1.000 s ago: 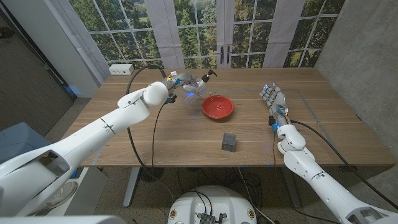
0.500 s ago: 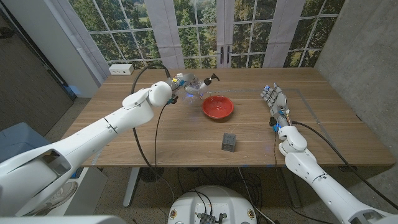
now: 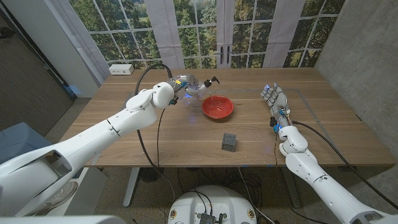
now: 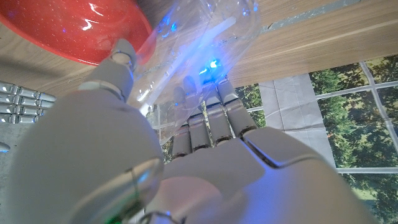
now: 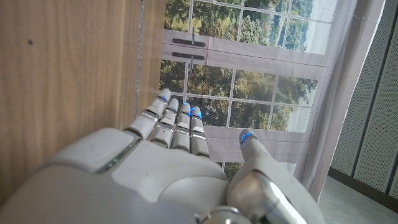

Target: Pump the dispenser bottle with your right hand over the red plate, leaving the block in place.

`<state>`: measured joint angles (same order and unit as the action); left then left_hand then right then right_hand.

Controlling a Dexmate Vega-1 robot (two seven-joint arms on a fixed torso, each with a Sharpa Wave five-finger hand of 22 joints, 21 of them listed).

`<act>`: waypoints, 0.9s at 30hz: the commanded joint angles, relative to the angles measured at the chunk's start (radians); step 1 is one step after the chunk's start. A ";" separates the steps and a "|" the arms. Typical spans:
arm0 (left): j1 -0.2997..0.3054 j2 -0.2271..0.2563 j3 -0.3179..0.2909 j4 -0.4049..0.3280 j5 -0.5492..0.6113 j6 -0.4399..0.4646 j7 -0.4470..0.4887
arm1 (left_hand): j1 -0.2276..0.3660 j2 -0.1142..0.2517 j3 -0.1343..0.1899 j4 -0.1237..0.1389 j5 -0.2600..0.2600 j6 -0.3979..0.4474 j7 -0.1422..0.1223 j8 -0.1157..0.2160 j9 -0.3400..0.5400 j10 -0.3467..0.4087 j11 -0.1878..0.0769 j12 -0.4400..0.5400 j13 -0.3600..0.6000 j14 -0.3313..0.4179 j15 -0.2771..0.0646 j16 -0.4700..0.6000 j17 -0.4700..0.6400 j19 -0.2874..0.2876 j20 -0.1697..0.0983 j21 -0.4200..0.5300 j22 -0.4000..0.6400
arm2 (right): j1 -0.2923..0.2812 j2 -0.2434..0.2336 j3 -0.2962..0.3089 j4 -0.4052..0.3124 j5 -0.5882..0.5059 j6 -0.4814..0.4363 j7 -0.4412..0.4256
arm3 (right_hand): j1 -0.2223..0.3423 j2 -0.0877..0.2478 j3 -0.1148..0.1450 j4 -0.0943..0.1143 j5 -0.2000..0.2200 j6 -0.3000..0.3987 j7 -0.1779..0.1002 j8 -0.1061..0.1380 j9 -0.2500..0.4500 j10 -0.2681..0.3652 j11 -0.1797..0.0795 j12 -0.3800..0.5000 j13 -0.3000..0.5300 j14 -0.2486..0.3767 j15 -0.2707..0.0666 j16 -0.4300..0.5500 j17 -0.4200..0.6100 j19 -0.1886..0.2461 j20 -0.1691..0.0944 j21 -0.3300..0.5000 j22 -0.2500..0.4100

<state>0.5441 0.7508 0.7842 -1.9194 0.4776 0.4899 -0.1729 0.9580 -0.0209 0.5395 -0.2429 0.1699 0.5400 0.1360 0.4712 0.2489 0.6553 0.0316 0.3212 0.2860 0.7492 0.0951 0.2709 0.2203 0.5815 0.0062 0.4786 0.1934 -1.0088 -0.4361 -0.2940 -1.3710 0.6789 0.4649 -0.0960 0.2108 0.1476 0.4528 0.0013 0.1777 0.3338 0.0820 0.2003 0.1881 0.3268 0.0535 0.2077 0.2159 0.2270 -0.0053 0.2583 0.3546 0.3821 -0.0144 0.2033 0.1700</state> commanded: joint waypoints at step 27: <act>0.004 -0.014 -0.006 0.005 0.019 -0.010 -0.019 | 0.213 0.215 0.083 0.083 0.006 0.210 -0.181 -0.001 0.006 0.204 -0.203 -0.003 0.011 0.186 -0.334 0.000 0.005 0.054 -0.143 0.015 0.003 | 0.036 -0.031 -0.008 -0.089 -0.148 -0.038 -0.137 | 0.004 0.030 0.006 -0.007 0.001 0.007 0.000 0.000 0.004 0.007 -0.002 0.002 0.003 0.001 0.003 0.004 0.006 0.001 0.004 -0.004 0.004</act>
<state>0.5479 0.7396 0.7753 -1.9076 0.4874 0.4780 -0.1869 0.9626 -0.0254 0.5354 -0.2388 0.1706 0.5403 0.1358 0.4627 0.2535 0.6593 0.0280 0.3212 0.2952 0.7559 0.0909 0.2663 0.2211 0.5817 0.0063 0.4864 0.1927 -0.9890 -0.4539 -0.2972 -1.4279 0.5745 0.4432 -0.2015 0.2108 0.1476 0.4528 -0.0072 0.1778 0.3338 0.0820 0.2003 0.1882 0.3305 0.0499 0.2077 0.2159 0.2270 -0.0053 0.2583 0.3545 0.3820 -0.0143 0.2035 0.1700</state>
